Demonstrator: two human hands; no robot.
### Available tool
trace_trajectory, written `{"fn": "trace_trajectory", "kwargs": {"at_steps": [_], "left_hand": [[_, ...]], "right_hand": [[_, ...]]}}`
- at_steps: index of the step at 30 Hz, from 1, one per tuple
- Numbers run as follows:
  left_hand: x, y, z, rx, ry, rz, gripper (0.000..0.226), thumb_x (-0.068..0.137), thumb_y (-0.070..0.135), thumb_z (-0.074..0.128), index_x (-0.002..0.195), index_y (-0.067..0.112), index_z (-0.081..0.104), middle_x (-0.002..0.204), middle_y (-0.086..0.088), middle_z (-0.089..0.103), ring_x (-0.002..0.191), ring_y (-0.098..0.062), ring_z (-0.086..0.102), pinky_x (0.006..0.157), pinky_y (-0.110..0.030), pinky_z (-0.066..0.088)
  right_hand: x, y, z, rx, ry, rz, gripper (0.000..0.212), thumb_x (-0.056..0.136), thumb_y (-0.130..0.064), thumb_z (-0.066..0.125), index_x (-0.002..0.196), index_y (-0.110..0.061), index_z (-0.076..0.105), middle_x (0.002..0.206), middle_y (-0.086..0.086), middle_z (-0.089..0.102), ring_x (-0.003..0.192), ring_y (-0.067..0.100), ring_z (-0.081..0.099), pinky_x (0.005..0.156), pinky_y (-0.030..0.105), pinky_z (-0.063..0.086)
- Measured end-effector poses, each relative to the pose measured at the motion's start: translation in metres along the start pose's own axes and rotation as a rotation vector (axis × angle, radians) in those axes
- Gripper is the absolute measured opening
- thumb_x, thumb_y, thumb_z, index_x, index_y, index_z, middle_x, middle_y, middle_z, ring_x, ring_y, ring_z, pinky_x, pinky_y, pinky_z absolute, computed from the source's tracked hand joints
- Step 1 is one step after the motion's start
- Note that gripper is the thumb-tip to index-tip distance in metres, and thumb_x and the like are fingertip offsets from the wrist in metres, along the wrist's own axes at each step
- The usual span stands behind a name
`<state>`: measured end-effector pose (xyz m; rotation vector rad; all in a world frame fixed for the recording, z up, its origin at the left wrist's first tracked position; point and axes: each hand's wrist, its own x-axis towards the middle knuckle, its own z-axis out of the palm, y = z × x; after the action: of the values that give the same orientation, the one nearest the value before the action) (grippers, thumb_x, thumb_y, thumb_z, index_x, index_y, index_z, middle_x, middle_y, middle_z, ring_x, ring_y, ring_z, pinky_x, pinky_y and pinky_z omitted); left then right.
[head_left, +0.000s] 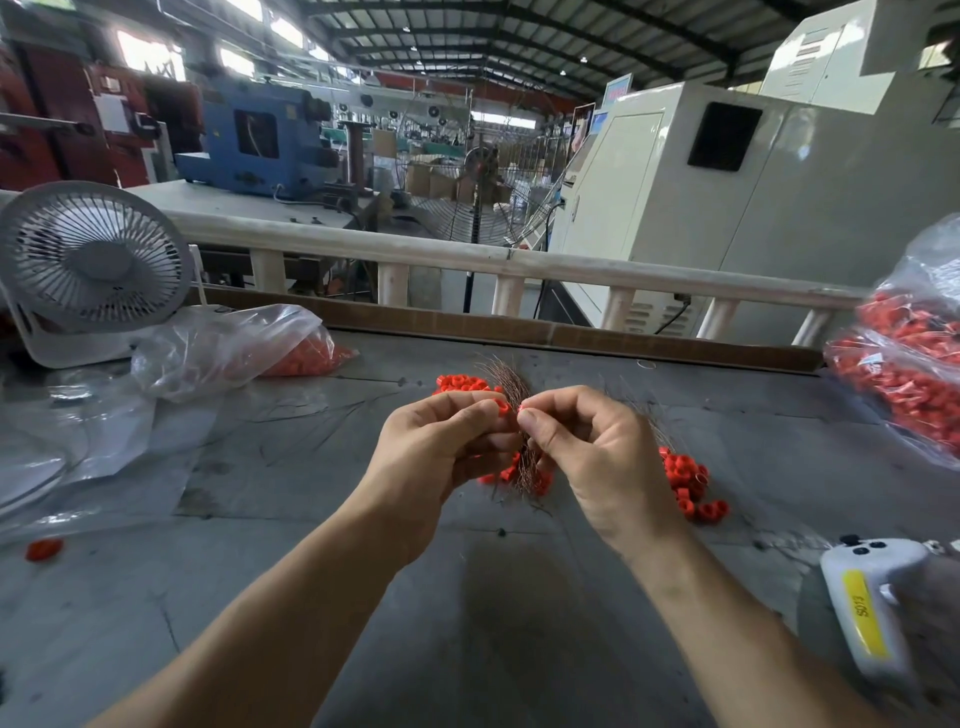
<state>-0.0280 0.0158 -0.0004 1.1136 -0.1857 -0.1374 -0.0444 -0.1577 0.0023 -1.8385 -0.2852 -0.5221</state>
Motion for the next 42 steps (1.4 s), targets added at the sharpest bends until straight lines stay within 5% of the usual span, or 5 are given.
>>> {"fn": "trace_trajectory", "kwargs": {"at_steps": [6, 18, 32, 36, 42], "left_hand": [[0.000, -0.002, 0.001, 0.084, 0.006, 0.069, 0.012, 0.097, 0.007, 0.065, 0.104, 0.003, 0.074, 0.094, -0.020, 0.076, 0.086, -0.028, 0.073, 0.077, -0.034, 0.061], [-0.003, -0.001, 0.005, 0.208, -0.049, 0.172, 0.015, 0.096, 0.008, 0.066, 0.108, 0.004, 0.074, 0.094, -0.017, 0.077, 0.089, -0.029, 0.076, 0.076, -0.031, 0.061], [-0.002, -0.004, 0.005, 0.346, -0.027, 0.260, 0.017, 0.092, 0.014, 0.069, 0.107, 0.011, 0.074, 0.092, -0.007, 0.079, 0.088, -0.022, 0.076, 0.077, -0.029, 0.061], [-0.003, -0.005, 0.006, 0.271, -0.018, 0.213, 0.015, 0.096, 0.011, 0.066, 0.107, 0.006, 0.074, 0.092, -0.013, 0.078, 0.086, -0.025, 0.076, 0.076, -0.032, 0.062], [-0.003, -0.006, 0.012, -0.030, -0.030, -0.006, 0.027, 0.095, 0.014, 0.065, 0.114, -0.004, 0.070, 0.100, -0.023, 0.071, 0.089, -0.030, 0.066, 0.079, -0.036, 0.059]], "right_hand": [[0.001, -0.002, 0.001, -0.015, 0.026, 0.021, 0.010, 0.092, -0.019, 0.077, 0.086, -0.026, 0.075, 0.074, -0.008, 0.074, 0.065, 0.004, 0.068, 0.063, 0.020, 0.053], [-0.003, -0.015, 0.000, -0.238, 0.069, -0.200, 0.010, 0.090, -0.012, 0.079, 0.096, -0.020, 0.077, 0.091, -0.011, 0.074, 0.090, 0.003, 0.070, 0.077, 0.009, 0.050], [-0.002, -0.020, -0.001, -0.326, 0.039, -0.261, 0.009, 0.088, -0.009, 0.080, 0.093, -0.016, 0.079, 0.092, -0.009, 0.073, 0.093, 0.009, 0.069, 0.084, 0.024, 0.054], [-0.002, -0.021, -0.001, -0.342, 0.032, -0.290, 0.011, 0.088, -0.008, 0.080, 0.096, -0.016, 0.080, 0.096, -0.011, 0.072, 0.096, 0.005, 0.067, 0.086, 0.020, 0.053], [-0.005, -0.020, 0.009, -0.541, 0.081, -0.363, 0.017, 0.085, -0.015, 0.083, 0.099, -0.019, 0.074, 0.099, -0.010, 0.066, 0.097, 0.011, 0.062, 0.082, 0.032, 0.052]]}}
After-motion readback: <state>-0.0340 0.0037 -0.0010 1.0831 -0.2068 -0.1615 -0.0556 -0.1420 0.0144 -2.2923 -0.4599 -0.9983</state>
